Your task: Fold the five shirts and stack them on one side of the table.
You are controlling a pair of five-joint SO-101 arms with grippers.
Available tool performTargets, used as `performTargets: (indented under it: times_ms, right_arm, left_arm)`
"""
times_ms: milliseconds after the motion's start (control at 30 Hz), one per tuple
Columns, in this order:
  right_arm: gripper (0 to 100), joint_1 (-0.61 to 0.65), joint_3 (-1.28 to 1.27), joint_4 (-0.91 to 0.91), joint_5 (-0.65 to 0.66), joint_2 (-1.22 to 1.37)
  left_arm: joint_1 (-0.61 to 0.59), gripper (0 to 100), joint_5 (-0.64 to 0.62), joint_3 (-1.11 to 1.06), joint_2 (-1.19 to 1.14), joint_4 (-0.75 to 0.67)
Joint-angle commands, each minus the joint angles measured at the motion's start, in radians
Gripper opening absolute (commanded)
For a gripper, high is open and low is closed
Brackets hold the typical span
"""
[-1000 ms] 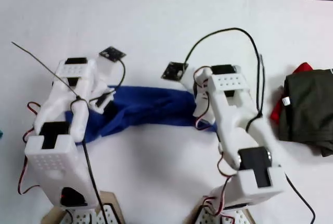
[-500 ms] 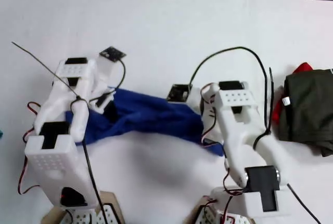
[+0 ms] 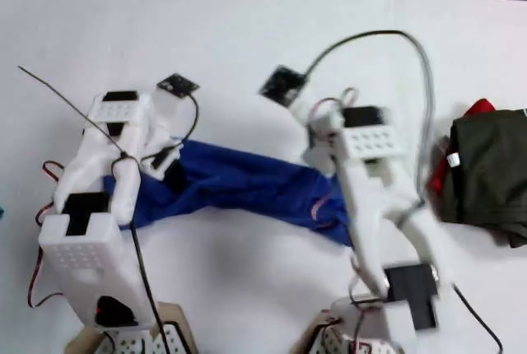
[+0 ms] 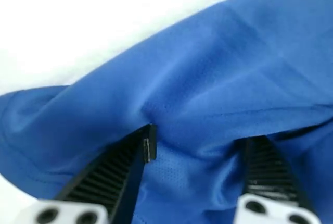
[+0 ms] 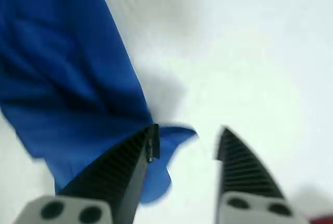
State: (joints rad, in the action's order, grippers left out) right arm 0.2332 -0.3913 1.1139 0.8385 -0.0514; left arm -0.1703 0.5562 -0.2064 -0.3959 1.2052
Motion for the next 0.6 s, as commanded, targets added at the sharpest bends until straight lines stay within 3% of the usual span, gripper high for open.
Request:
performTargets:
  times_ms: [0, 233, 467, 567]
  right_arm:
    - [3.4, 0.087, 0.080, -0.045, -0.028, 0.177]
    - [2.2, 0.120, 0.186, -0.044, -0.032, 0.378]
    - [2.7, 0.094, 0.189, -0.048, -0.020, 0.414]
    - [2.8, 0.085, 0.199, -0.044, 0.043, 0.417]
  left_arm:
    - [0.005, 29, 0.011, -0.002, -0.020, 0.014]
    - [0.005, 29, 0.011, -0.002, -0.020, 0.014]
    - [0.005, 29, 0.011, -0.002, -0.020, 0.014]
    - [0.005, 29, 0.011, -0.002, -0.020, 0.014]
